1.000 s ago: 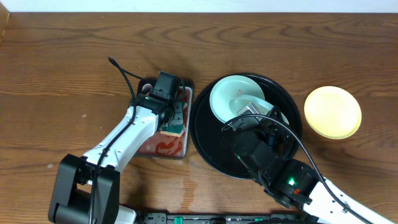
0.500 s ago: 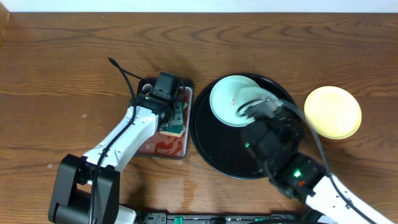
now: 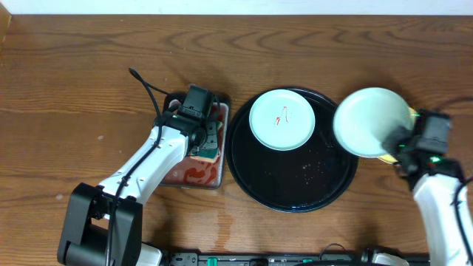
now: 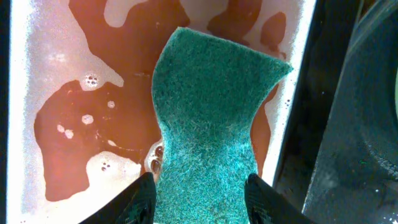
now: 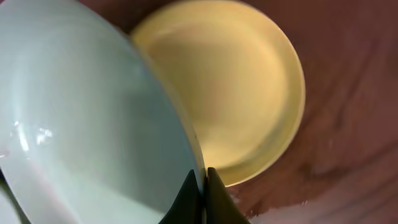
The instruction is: Clean dirty plates on tray and stack at the side
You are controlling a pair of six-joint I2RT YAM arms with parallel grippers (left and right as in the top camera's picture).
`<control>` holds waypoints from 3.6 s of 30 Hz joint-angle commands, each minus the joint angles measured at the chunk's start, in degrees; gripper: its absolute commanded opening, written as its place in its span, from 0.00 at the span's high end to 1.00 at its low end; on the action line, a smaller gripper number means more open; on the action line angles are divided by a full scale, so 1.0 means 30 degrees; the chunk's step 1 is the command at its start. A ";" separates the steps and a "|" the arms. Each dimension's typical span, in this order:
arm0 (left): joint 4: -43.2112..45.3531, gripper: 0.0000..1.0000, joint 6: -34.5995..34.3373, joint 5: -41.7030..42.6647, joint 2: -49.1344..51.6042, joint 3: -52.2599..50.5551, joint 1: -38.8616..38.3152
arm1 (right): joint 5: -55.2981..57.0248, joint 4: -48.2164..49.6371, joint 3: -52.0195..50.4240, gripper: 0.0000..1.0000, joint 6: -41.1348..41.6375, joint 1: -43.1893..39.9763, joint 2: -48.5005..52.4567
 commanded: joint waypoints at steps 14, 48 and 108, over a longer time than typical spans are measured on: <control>-0.0044 0.53 0.0321 -0.0240 0.0066 -0.0291 0.0073 | -0.7927 0.3723 0.0321 0.96 0.2113 -0.7213 0.5799; -0.0051 0.53 0.0321 -0.0240 0.0066 -0.0291 0.0073 | -0.8138 0.4422 0.2907 0.51 -0.6965 0.4860 0.5916; 0.2637 0.62 0.0328 -0.0248 0.2535 -0.1902 0.0080 | -0.7104 0.1144 0.2834 0.99 -0.5523 0.8291 0.9136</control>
